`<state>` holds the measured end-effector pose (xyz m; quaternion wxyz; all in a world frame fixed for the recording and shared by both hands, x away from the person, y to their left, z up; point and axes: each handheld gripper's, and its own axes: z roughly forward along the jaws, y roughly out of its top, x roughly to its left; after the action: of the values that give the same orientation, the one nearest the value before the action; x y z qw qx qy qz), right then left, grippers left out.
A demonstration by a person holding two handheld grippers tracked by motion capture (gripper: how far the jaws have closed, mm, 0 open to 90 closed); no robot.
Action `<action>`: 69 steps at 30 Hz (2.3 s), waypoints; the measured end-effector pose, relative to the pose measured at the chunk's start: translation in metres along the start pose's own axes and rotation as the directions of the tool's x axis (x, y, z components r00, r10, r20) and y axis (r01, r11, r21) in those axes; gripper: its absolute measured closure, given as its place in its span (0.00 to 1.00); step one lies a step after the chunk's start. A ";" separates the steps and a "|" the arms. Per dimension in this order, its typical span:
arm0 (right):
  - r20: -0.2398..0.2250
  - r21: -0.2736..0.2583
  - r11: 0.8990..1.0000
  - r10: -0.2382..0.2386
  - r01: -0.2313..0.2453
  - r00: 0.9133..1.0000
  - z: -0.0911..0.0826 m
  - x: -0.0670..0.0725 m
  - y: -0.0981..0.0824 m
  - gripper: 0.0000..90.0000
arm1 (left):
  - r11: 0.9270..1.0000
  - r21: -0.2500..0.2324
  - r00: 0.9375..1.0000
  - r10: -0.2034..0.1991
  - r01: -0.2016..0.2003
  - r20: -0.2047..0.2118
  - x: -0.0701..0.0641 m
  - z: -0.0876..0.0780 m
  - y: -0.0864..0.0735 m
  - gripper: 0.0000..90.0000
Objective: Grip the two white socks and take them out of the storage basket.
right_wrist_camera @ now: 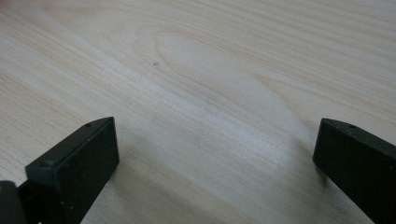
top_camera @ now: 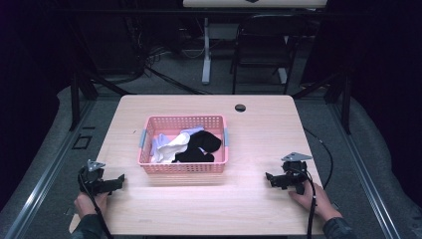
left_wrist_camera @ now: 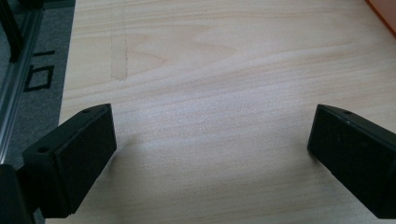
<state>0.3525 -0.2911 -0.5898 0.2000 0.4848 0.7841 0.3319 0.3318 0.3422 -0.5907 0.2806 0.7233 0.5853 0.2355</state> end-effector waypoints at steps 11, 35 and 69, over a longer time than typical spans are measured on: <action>0.000 -0.001 1.000 0.001 -0.001 1.000 0.000 0.000 0.000 0.00 | 0.999 0.024 0.999 0.026 -0.027 0.046 -0.002 -0.002 0.005 0.00; -0.004 0.005 1.000 -0.006 0.006 1.000 0.001 0.001 0.001 0.00 | 0.999 0.006 0.987 0.042 -0.044 0.156 -0.010 -0.047 0.043 0.00; -0.028 0.002 1.000 -0.028 0.028 0.999 0.006 -0.002 0.006 0.00 | 0.960 0.035 0.923 0.256 -0.277 0.288 -0.097 -0.055 0.163 0.00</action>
<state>0.3610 -0.2888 -0.5897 0.1929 0.4692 0.7940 0.3349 0.3922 0.2289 -0.4405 0.2987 0.8323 0.4441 0.1442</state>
